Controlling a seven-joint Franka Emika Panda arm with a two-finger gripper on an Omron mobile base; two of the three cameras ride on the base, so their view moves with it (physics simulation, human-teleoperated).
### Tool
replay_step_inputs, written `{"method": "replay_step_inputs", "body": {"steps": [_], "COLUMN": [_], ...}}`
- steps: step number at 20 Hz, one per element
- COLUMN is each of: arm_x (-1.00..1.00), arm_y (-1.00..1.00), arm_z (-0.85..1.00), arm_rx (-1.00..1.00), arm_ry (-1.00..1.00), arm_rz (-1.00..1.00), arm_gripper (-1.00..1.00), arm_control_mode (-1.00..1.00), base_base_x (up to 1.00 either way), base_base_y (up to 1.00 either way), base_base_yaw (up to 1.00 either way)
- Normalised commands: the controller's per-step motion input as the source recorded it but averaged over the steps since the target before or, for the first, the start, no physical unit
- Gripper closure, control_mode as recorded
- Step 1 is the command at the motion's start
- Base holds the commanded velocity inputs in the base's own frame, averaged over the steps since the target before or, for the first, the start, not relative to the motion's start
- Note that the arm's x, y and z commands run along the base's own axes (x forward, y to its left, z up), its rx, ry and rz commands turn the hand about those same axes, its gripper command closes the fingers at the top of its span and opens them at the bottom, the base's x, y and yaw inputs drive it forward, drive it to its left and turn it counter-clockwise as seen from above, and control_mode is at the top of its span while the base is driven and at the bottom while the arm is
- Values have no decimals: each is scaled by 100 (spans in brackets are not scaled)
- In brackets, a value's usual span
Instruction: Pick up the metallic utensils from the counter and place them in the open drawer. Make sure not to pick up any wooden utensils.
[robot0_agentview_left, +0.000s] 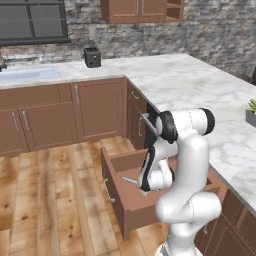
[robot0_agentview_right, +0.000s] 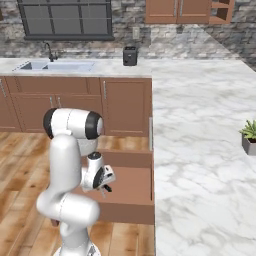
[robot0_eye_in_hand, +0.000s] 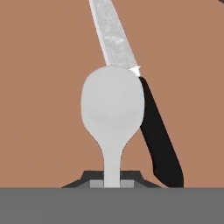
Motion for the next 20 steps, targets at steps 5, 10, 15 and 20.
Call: {"method": "replay_step_inputs", "body": {"steps": [5, 10, 15, 20], "arm_x": [0, 3, 10, 6], "arm_y": [0, 0, 0, 0], "arm_z": [8, 18, 61, 83], "arm_rx": [0, -2, -1, 0], "arm_ry": [0, 1, 7, 12], "arm_rz": [0, 0, 0, 0], "arm_gripper": [-100, -100, -100, -100], "arm_control_mode": [-100, -100, -100, -100], "base_base_x": [0, 0, 0, 0], "base_base_y": [0, 0, 0, 0], "base_base_yaw": [0, 0, 0, 0]}}
